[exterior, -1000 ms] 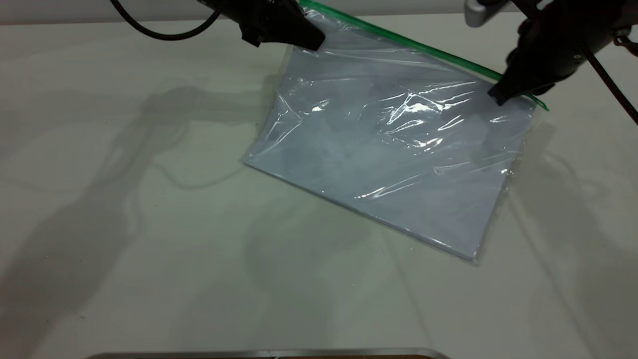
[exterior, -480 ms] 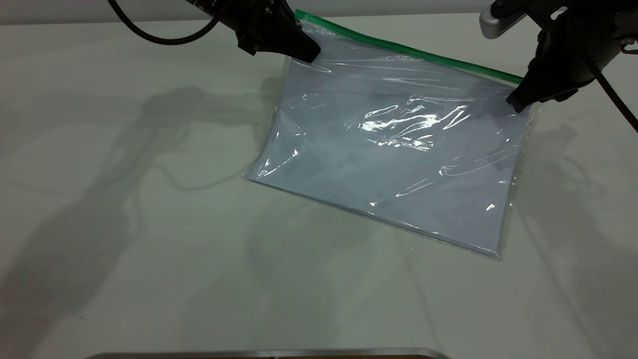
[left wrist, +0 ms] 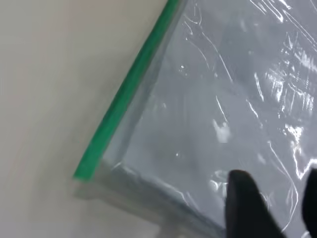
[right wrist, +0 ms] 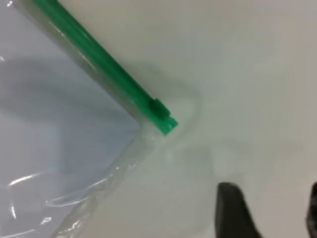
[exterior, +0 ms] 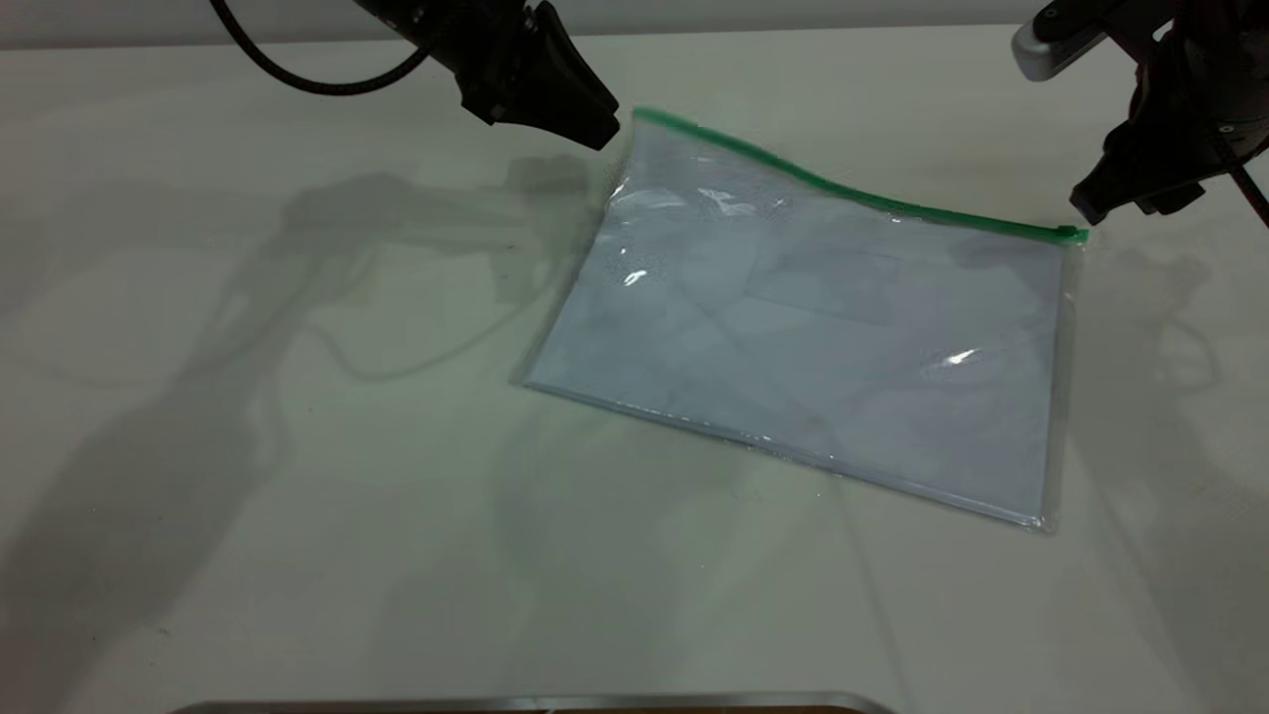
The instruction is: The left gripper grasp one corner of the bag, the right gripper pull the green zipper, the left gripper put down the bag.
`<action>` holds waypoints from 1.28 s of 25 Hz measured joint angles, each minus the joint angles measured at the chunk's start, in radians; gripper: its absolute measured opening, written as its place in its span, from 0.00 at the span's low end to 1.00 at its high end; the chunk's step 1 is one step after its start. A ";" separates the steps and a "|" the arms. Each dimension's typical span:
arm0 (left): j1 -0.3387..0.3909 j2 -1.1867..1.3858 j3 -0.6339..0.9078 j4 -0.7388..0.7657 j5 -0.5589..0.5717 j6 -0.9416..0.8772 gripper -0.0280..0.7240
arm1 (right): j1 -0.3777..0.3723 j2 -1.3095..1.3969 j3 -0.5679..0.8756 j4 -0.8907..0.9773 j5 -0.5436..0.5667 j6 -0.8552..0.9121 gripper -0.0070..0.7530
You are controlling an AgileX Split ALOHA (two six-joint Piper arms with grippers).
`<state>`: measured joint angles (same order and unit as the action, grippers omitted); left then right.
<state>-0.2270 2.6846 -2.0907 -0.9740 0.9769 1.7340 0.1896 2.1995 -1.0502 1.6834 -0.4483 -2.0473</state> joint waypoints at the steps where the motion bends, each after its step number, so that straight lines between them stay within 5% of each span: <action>1: -0.001 0.000 0.000 0.000 -0.003 -0.003 0.57 | 0.000 0.000 0.000 0.000 -0.004 0.003 0.58; 7: -0.005 -0.013 0.000 0.023 -0.058 -0.128 0.78 | 0.000 -0.003 0.000 0.003 -0.006 0.013 0.65; 20: -0.005 -0.389 0.000 0.454 -0.088 -0.936 0.79 | 0.000 -0.485 0.009 0.118 0.143 0.009 0.63; 27: -0.005 -0.651 0.000 0.683 0.038 -1.234 0.80 | 0.000 -0.810 0.011 0.119 0.410 0.131 0.63; 32: -0.005 -0.784 0.000 0.797 0.139 -1.322 0.80 | 0.000 -0.948 0.010 0.015 0.785 0.367 0.63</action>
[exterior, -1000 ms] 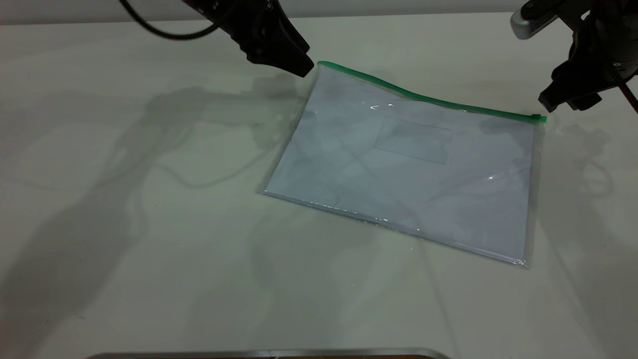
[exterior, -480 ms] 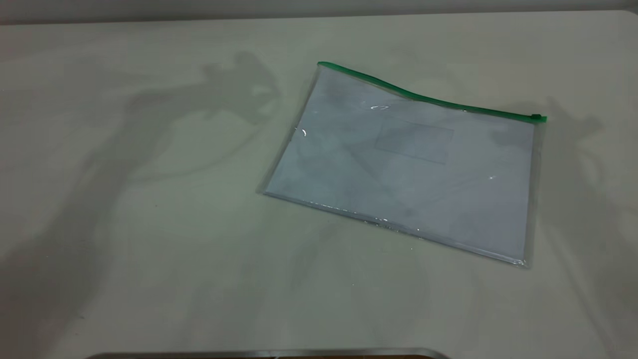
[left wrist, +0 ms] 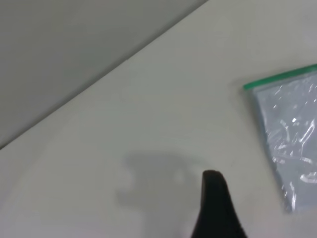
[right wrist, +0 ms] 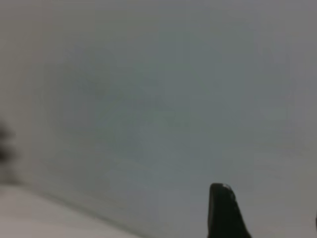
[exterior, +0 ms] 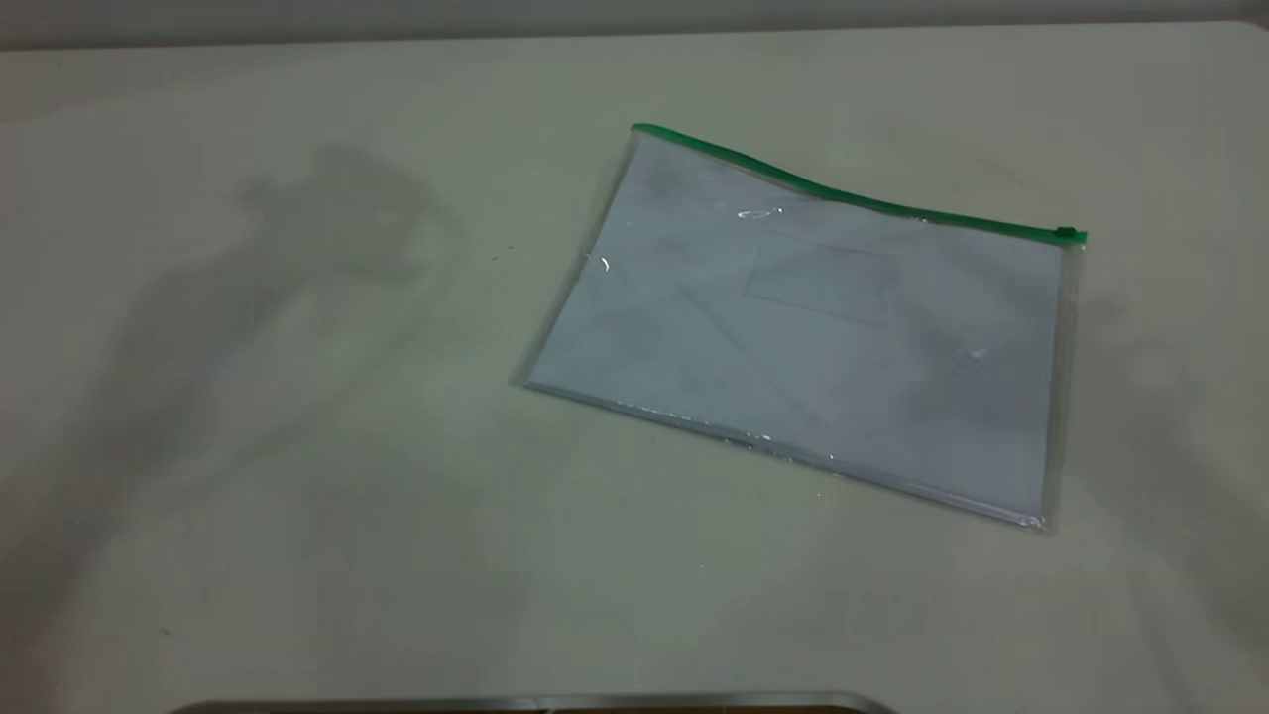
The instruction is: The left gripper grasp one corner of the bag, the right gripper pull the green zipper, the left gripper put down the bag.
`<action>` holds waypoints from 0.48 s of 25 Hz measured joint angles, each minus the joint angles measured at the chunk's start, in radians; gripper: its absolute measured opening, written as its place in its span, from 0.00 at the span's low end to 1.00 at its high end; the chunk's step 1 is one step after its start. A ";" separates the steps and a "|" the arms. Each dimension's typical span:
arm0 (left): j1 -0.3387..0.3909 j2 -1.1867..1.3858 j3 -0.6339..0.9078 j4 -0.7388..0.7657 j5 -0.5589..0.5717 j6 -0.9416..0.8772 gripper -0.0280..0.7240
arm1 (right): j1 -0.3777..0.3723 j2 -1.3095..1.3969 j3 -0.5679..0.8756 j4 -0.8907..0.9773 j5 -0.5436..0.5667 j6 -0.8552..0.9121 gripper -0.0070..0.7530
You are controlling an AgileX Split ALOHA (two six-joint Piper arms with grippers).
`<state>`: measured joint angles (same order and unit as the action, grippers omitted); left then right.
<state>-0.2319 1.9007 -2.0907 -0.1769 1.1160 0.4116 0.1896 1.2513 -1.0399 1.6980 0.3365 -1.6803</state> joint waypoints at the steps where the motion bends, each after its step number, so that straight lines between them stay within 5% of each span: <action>1: 0.000 -0.022 0.000 0.015 0.022 -0.009 0.80 | 0.000 -0.014 0.000 -0.068 0.094 0.084 0.63; 5: 0.000 -0.084 0.000 0.084 0.051 -0.063 0.79 | 0.002 -0.075 0.001 -0.402 0.344 0.448 0.63; 12: 0.000 -0.144 0.000 0.141 0.052 -0.148 0.79 | 0.002 -0.363 0.004 -0.732 0.383 0.780 0.63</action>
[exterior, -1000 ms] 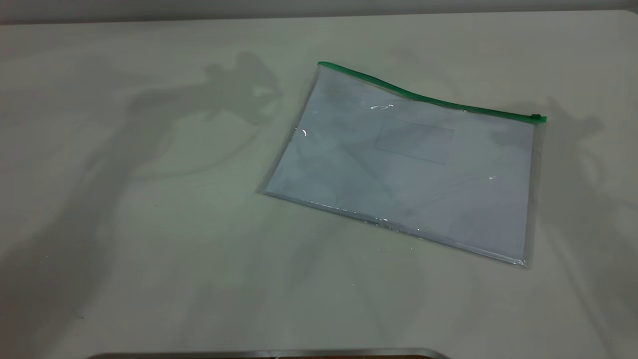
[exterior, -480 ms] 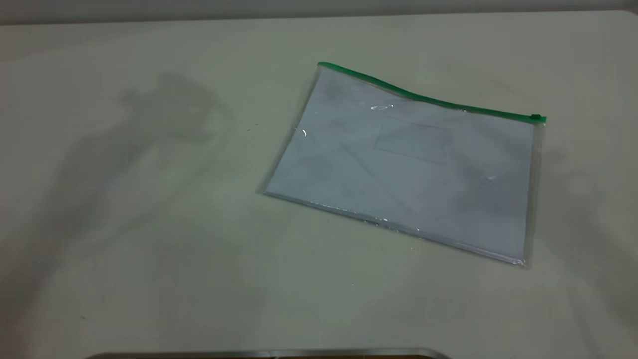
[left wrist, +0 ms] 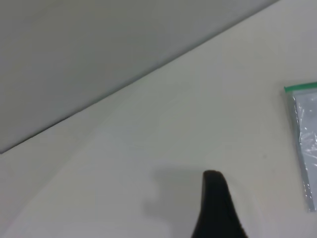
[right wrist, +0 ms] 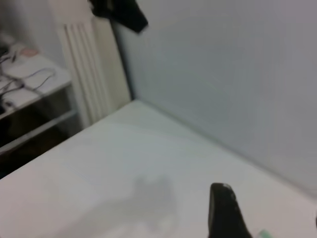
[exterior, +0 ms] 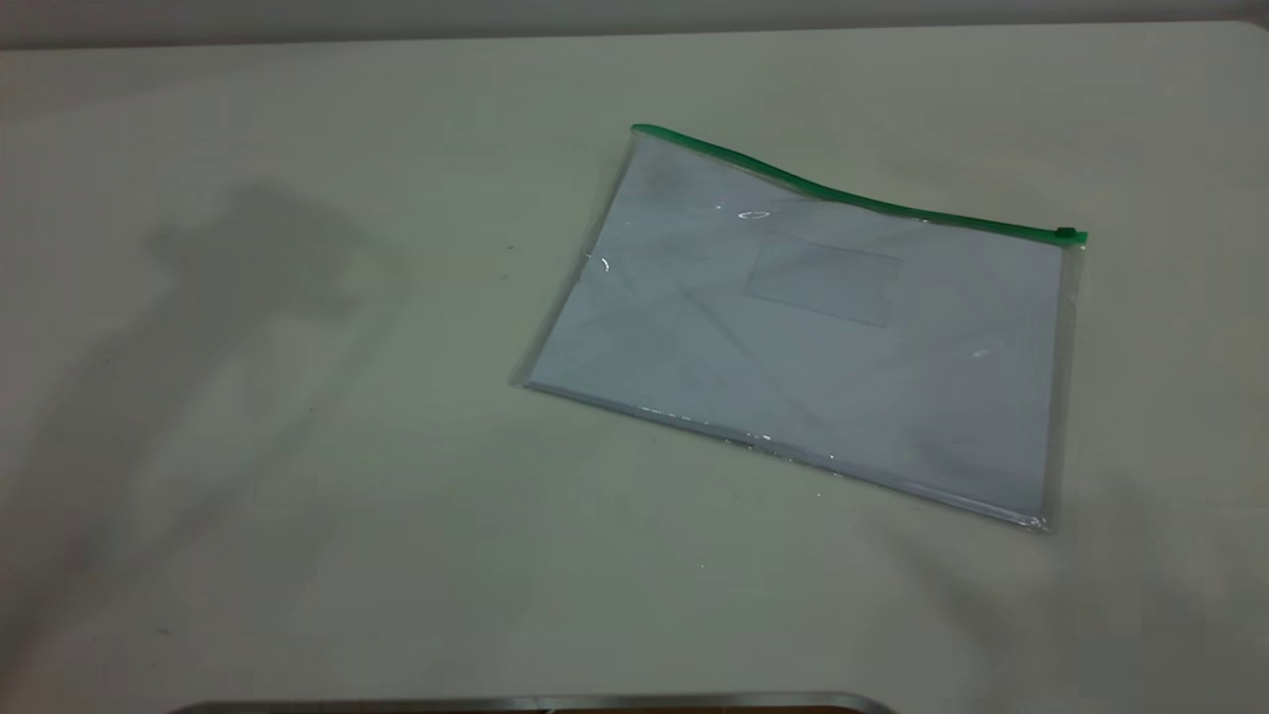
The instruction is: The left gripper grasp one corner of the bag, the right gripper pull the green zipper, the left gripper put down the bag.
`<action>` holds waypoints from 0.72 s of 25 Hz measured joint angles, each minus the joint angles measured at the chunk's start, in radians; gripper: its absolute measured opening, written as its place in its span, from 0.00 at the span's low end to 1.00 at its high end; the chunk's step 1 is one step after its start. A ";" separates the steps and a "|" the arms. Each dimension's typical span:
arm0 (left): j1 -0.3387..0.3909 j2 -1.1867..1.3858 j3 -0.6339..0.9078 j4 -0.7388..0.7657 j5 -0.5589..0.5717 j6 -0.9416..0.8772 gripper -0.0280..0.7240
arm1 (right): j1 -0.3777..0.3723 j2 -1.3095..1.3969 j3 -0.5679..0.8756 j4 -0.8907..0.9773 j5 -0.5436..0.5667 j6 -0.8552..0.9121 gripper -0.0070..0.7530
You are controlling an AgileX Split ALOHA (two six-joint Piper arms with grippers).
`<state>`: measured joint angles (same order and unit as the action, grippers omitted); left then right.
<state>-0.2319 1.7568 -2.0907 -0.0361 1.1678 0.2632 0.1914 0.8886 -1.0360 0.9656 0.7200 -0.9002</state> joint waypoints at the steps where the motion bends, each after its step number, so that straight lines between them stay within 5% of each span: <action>1: 0.000 -0.004 0.001 0.003 0.000 -0.022 0.79 | 0.000 -0.061 -0.001 -0.031 0.008 0.037 0.63; 5: 0.000 -0.063 0.090 0.010 0.000 -0.093 0.79 | 0.000 -0.283 -0.005 -0.234 0.104 0.247 0.63; 10: 0.000 -0.237 0.407 0.043 0.000 -0.163 0.79 | 0.000 -0.493 0.009 -0.516 0.258 0.490 0.63; 18: 0.000 -0.556 0.792 0.046 0.000 -0.229 0.79 | 0.000 -0.728 0.228 -0.606 0.315 0.610 0.63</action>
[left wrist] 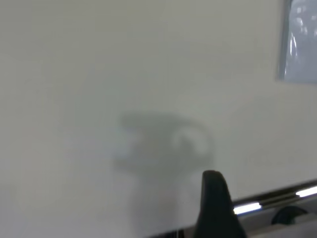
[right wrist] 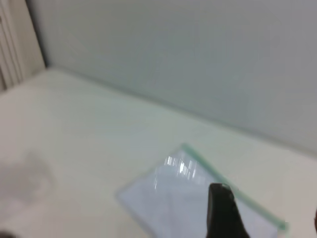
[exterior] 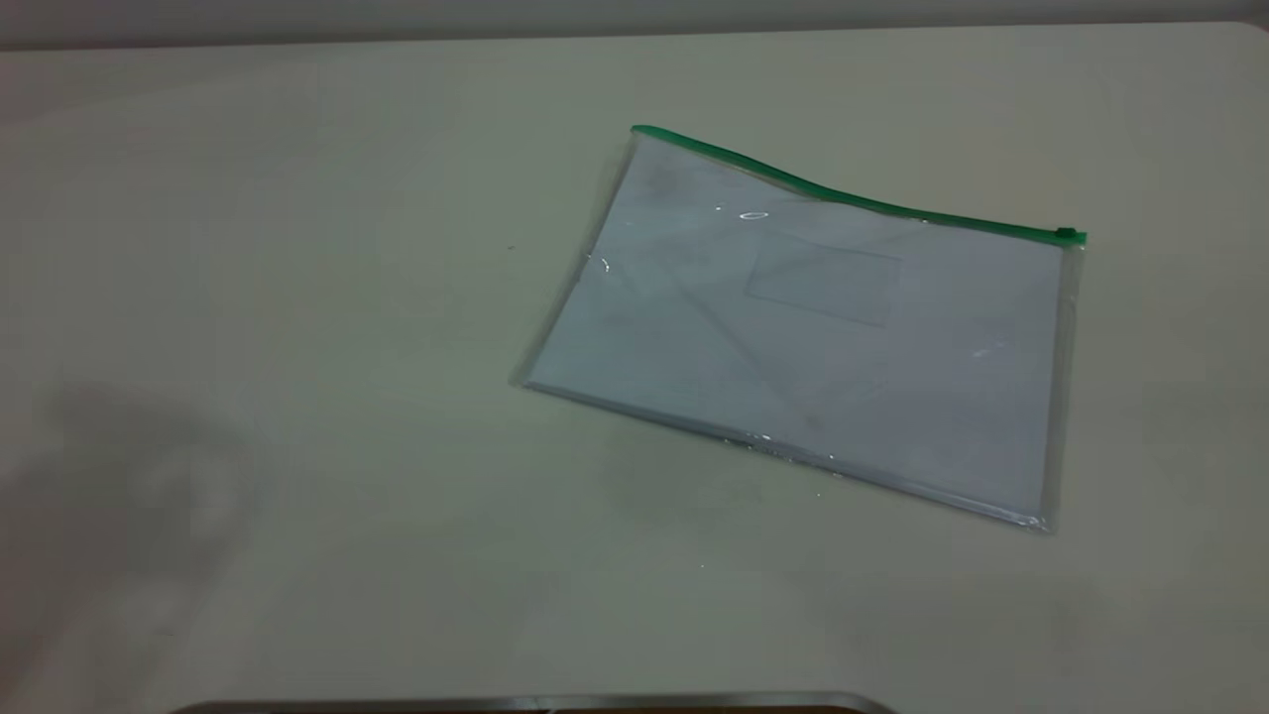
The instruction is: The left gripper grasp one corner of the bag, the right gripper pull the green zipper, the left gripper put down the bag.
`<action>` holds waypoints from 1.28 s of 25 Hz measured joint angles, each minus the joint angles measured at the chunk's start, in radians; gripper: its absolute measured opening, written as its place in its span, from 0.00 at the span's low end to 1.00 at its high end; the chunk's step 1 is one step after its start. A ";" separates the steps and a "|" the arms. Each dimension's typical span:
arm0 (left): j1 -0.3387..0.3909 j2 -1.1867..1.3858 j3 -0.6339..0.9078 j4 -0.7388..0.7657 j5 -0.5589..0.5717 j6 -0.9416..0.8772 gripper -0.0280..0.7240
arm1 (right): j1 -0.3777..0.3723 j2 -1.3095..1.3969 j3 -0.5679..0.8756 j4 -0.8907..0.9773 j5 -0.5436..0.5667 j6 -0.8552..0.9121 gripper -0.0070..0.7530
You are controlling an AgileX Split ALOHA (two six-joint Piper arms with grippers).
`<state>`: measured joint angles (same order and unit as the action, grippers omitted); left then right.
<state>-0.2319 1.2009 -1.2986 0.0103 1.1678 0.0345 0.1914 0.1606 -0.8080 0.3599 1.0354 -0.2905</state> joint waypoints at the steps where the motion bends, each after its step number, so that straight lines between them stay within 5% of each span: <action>1: 0.000 -0.044 0.039 0.000 0.000 0.000 0.79 | 0.000 -0.018 0.030 -0.002 0.007 0.003 0.63; 8: 0.000 -0.344 0.243 0.000 0.000 -0.003 0.79 | 0.000 -0.106 0.223 -0.074 0.053 0.009 0.63; 12: 0.000 -0.520 0.317 -0.002 0.000 -0.003 0.79 | 0.000 -0.157 0.242 -0.141 0.123 0.010 0.63; 32: 0.000 -0.991 0.677 -0.043 0.000 -0.003 0.79 | 0.000 -0.178 0.325 -0.196 0.106 0.062 0.63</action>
<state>-0.2319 0.2103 -0.6217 -0.0326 1.1678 0.0315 0.1914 -0.0177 -0.4827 0.1635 1.1414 -0.2288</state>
